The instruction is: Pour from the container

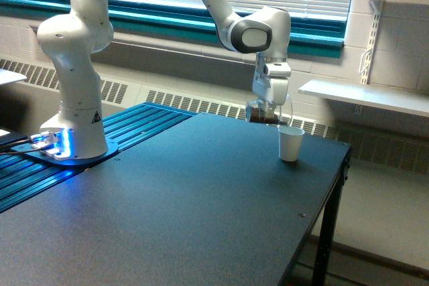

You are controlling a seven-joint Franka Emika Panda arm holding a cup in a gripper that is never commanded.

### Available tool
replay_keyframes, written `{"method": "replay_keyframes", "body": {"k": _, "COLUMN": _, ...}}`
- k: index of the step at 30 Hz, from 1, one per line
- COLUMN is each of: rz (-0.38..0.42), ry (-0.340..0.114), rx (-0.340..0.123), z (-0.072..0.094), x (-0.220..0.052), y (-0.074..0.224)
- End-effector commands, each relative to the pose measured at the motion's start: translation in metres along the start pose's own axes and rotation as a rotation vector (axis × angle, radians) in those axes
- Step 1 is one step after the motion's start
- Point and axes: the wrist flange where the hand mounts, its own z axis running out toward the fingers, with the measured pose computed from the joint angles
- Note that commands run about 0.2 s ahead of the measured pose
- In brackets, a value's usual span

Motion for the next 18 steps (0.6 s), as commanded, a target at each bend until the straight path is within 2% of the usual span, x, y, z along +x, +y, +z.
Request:
{"method": "replay_keyframes", "body": {"k": 1, "rz": -0.024, "ry": -0.005, "rx": -0.009, "z": -0.0012, "x": 0.0016, "y": -0.0054}}
{"method": "replay_keyframes", "body": {"k": 18, "rz": -0.039, "ry": -0.036, "rx": -0.027, "z": 0.0018, "x": 0.0039, "y": -0.0086}}
